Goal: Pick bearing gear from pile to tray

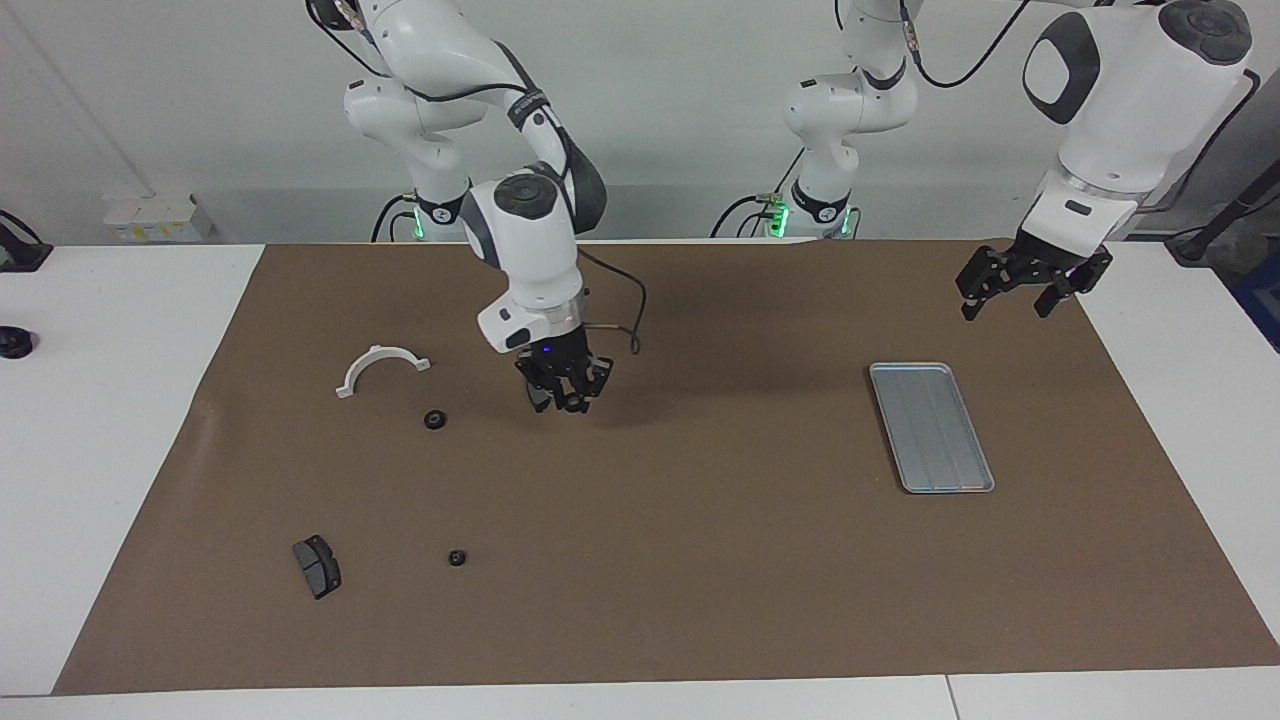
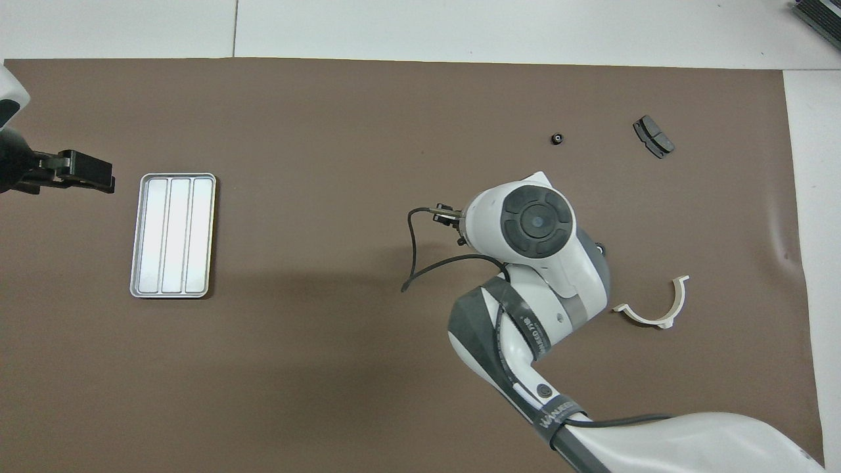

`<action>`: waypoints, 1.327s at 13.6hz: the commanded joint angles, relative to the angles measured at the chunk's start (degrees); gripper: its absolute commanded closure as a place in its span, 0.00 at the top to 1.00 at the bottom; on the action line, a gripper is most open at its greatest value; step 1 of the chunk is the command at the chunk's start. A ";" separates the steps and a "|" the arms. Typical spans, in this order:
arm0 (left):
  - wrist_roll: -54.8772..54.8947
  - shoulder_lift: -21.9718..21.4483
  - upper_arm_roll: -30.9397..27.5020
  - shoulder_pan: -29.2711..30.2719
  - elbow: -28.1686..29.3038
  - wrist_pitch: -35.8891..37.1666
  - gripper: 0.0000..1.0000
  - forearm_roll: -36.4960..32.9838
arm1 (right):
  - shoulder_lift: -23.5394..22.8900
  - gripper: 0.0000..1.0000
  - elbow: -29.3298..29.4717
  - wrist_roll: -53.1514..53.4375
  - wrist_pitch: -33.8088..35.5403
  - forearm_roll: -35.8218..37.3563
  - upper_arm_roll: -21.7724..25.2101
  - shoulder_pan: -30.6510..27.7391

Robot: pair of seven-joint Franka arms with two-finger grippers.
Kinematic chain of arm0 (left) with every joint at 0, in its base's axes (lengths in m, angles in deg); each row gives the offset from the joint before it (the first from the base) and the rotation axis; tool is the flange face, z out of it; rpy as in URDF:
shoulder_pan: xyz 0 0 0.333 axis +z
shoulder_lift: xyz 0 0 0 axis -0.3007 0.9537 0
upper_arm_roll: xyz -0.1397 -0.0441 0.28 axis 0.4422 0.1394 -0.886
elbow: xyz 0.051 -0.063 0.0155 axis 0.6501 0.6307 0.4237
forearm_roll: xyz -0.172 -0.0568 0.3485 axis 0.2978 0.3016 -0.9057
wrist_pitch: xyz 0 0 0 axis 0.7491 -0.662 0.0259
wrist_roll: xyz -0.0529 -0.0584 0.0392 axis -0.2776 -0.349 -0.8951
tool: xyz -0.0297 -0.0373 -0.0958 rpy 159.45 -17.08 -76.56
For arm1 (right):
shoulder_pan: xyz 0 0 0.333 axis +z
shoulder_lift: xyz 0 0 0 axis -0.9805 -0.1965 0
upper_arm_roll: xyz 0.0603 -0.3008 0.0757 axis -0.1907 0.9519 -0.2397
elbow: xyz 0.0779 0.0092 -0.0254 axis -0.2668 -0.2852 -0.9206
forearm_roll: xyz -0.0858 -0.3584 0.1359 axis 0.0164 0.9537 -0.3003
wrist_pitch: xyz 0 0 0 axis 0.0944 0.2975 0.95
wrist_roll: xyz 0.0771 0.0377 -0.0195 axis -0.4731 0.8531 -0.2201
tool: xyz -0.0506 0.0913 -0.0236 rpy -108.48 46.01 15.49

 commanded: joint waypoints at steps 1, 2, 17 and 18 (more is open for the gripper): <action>0.27 -2.04 0.32 0.65 2.48 -0.90 1.00 -0.68 | -9.45 0.00 10.88 6.89 2.68 3.61 0.00 3.97; 0.36 -2.04 0.32 0.65 2.48 -0.99 1.00 -0.51 | -11.65 0.00 13.51 8.39 2.68 3.69 0.08 5.29; -8.41 -0.11 0.67 -3.12 1.69 -2.21 1.00 3.10 | -9.75 0.96 11.52 9.38 3.64 2.11 -0.18 6.89; -11.21 0.51 0.67 -4.70 1.60 -3.17 1.00 3.10 | -7.74 1.00 9.69 8.68 3.90 2.20 -0.18 5.15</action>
